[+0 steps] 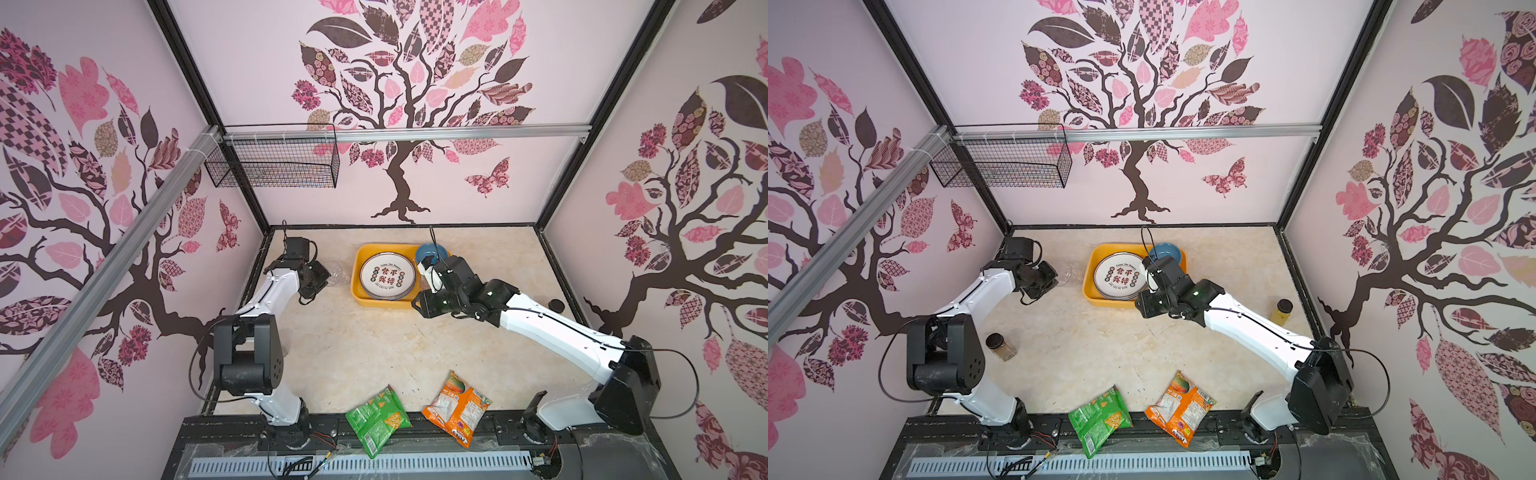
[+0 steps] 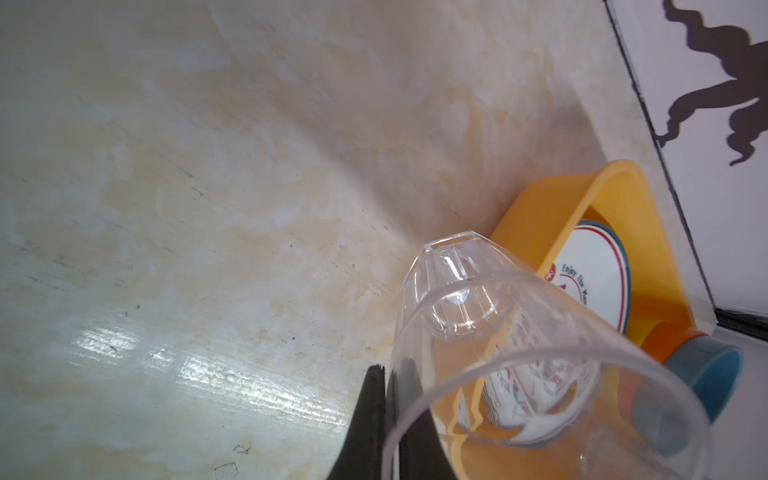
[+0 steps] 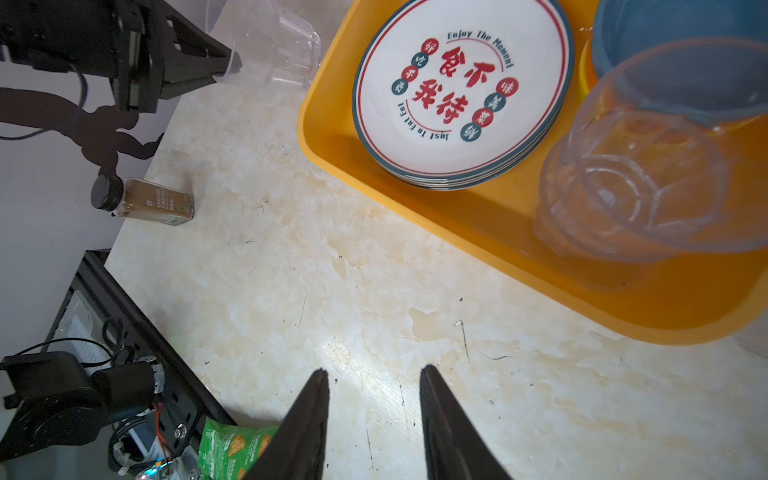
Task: Place the mixed dishes into the plastic bin
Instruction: 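Pinch the third clear cup rim with the left gripper and lift, then carry the cup toward the right gripper while the right gripper reaches to it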
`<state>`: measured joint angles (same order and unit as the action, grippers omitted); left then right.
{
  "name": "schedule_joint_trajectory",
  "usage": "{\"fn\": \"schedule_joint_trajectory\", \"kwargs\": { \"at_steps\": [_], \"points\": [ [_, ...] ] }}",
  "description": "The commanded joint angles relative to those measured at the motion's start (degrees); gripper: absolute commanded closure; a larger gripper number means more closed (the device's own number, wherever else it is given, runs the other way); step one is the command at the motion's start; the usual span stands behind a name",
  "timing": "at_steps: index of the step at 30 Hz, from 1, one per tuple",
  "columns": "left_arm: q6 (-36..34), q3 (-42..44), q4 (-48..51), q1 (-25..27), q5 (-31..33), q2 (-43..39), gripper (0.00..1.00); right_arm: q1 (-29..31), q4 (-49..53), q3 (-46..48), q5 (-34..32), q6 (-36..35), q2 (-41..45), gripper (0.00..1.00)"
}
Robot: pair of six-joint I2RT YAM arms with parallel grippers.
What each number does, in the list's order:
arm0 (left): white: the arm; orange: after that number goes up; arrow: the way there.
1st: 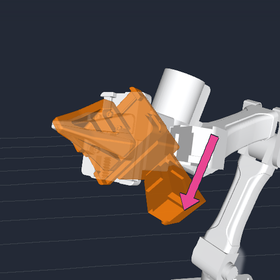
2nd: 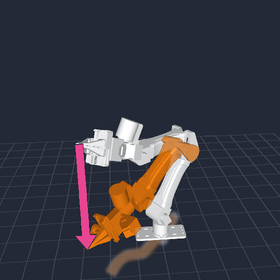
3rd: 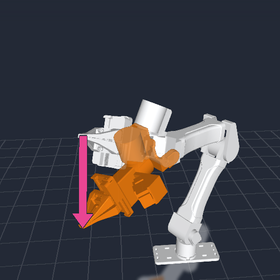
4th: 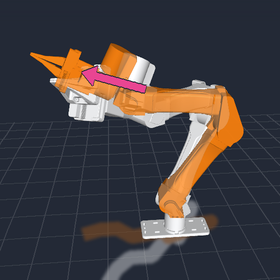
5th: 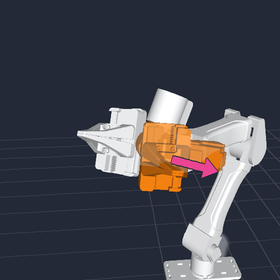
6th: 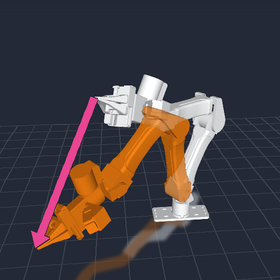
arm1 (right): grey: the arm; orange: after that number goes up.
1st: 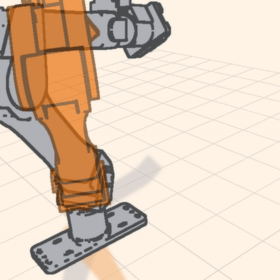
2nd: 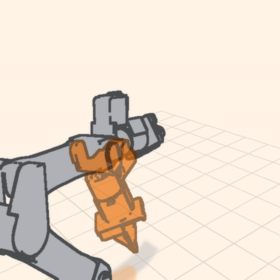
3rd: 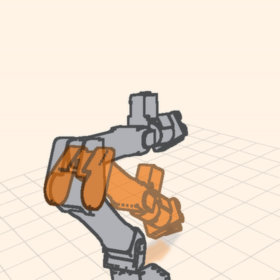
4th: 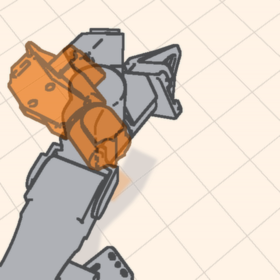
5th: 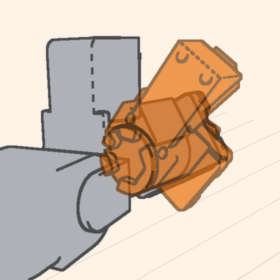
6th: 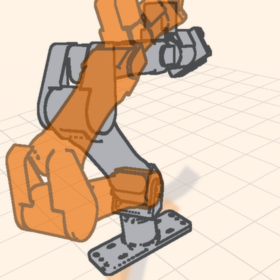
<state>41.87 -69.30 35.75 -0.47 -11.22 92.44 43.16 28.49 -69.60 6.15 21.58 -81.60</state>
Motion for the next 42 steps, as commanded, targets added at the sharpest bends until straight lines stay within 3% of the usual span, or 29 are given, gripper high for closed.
{"fn": "schedule_joint_trajectory", "kwargs": {
  "at_steps": [1,10,18,29,42],
  "points": [
    [-2.97,1.34,1.1,-0.26,-2.99,-4.53,1.0,0.14,2.91,-5.56,-3.36,0.12,-2.2,0.59],
    [-6.09,2.79,5.53,2.63,-7.32,-12.69,1.0,0.1,7.02,-14.53,-3.52,1.91,-7.31,0.56],
    [-6.28,2.16,7.66,12.01,-6.97,-15.19,1.0,0.41,8.58,-19.52,-2.01,2.71,-10.09,0.56],
    [-5.4,-0.69,8.23,23.17,-3.77,-12.71,1.0,2.14,12.48,-25.04,-2.56,2.4,-13.4,0.57],
    [-5.22,-2.3,8.89,26.22,-2.57,-11.63,1.0,4.29,18.11,-31.71,-6.77,2.67,-19.71,0.6]
  ]
}}
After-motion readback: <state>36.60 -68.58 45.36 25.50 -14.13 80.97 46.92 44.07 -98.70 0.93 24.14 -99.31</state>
